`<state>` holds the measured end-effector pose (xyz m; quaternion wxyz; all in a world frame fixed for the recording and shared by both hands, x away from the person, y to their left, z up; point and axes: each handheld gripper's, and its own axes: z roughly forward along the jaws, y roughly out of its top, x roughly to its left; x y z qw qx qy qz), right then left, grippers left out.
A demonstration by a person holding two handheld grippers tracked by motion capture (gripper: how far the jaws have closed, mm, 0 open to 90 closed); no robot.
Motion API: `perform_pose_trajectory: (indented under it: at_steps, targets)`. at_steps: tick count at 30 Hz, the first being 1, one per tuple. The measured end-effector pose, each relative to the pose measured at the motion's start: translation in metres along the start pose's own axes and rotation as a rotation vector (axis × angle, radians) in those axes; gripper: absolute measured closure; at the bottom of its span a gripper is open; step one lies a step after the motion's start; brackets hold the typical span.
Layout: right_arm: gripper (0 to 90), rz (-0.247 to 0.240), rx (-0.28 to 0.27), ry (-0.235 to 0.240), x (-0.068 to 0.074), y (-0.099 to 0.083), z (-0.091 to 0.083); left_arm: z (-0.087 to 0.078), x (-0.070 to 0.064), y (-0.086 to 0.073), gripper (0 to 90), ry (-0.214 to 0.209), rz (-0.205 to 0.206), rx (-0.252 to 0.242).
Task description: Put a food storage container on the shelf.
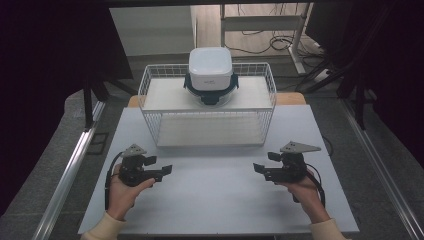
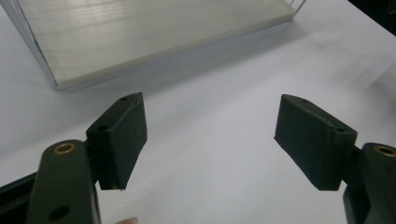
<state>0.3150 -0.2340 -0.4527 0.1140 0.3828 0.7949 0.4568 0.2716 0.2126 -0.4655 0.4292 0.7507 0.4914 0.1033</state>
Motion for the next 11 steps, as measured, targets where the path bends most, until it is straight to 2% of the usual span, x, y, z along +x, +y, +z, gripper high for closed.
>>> perform_pose_trajectory:
  at_steps: [4,11]
  targets:
    - [23.9,-0.004,-0.023,0.008,0.0020,0.0003,-0.0029,0.0007,-0.0025,-0.0008,24.5,0.006,0.011,0.003]
    - [22.3,-0.005,-0.060,0.007,-0.0004,0.0001,-0.0095,0.0054,-0.0028,0.0020,24.0,0.001,0.006,0.009]
